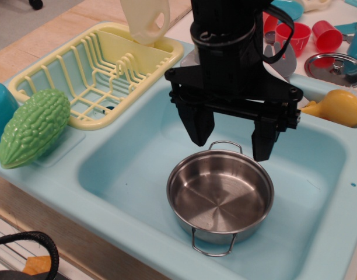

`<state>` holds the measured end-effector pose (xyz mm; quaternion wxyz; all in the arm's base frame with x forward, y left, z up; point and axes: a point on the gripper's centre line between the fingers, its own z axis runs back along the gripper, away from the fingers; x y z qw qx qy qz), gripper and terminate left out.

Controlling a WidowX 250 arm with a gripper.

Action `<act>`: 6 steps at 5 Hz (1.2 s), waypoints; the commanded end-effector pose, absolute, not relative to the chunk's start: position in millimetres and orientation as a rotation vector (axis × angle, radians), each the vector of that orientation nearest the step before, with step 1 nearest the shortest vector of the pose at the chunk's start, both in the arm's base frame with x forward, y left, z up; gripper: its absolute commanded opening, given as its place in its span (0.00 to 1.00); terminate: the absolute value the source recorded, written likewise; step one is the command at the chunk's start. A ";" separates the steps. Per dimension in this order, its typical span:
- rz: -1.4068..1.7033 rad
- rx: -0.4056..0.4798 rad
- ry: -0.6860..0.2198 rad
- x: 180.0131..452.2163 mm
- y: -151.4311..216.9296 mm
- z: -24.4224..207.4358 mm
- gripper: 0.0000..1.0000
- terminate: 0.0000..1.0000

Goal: Put pot or pan from sink into drying rack

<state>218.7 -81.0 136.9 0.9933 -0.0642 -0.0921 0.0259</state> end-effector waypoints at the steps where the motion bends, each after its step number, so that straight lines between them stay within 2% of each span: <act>1: 0.052 -0.129 -0.185 218.7 -81.0 136.9 1.00 0.00; 2: 0.116 -0.074 -0.212 212.8 -68.3 138.5 1.00 0.00; 3: 0.153 -0.062 -0.207 211.0 -56.0 133.7 1.00 0.00; 4: 0.184 -0.072 -0.215 209.8 -42.2 123.5 1.00 0.00; 6: 0.213 -0.047 -0.162 218.5 -32.1 100.6 1.00 0.00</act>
